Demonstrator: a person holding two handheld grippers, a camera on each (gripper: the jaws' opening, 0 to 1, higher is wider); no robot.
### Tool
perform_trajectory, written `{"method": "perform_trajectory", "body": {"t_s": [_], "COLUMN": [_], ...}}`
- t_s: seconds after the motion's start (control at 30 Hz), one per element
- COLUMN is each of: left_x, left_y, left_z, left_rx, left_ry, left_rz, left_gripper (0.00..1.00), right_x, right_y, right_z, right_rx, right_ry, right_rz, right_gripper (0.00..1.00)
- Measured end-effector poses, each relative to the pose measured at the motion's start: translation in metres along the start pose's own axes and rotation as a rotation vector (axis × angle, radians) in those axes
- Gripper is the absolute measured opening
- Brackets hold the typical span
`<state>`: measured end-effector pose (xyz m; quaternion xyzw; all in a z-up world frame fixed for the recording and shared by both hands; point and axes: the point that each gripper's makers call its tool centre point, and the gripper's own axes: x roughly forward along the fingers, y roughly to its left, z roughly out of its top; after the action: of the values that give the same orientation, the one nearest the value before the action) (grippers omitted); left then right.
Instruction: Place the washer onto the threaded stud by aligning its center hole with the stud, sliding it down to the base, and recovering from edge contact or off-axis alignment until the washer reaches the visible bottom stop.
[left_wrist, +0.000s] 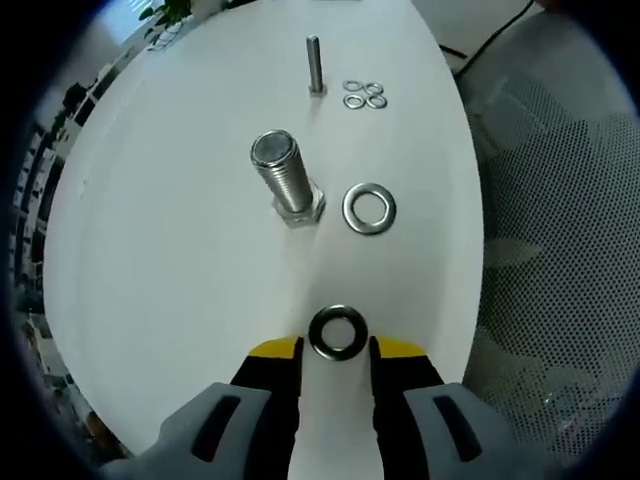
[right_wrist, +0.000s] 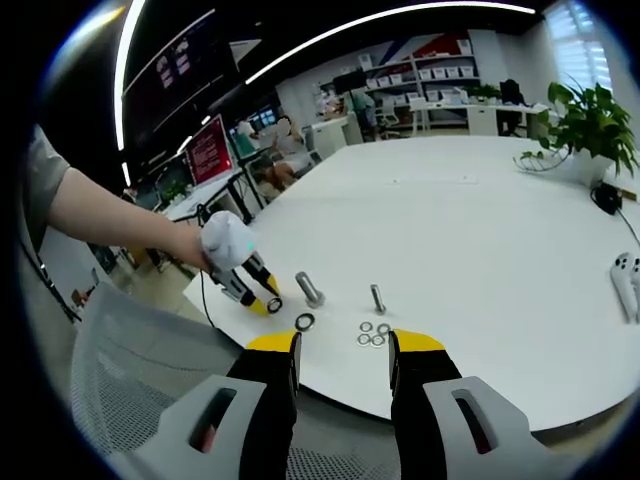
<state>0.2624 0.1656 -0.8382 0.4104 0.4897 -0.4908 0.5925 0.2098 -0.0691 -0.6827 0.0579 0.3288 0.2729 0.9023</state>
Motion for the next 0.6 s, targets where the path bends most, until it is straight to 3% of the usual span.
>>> {"method": "perform_trajectory", "body": {"t_s": [0.13,0.23,0.6], "left_x": [0.0009,0.0019,0.0019], "left_y": [0.0008,-0.0014,0.0002], "left_z": [0.0017,0.004,0.004], "left_rx": [0.01,0.065,0.028], "left_ry": [-0.013,-0.007,0.022], "left_rz": [-0.001,-0.006,-0.008], "left_gripper": [0.25,0.23,0.19], "right_x": [0.0002,0.0001,0.0006], "right_y": [0.0003,-0.0001,-0.0002], "right_z": [-0.0004,-0.0006,-0.0016], "right_rx": [-0.001,-0.001,-0.003], "right_ry": [0.002,0.003,0.01], "right_rz": [0.0,-0.001,-0.002], "right_gripper": [0.38,0.38,0.37]}}
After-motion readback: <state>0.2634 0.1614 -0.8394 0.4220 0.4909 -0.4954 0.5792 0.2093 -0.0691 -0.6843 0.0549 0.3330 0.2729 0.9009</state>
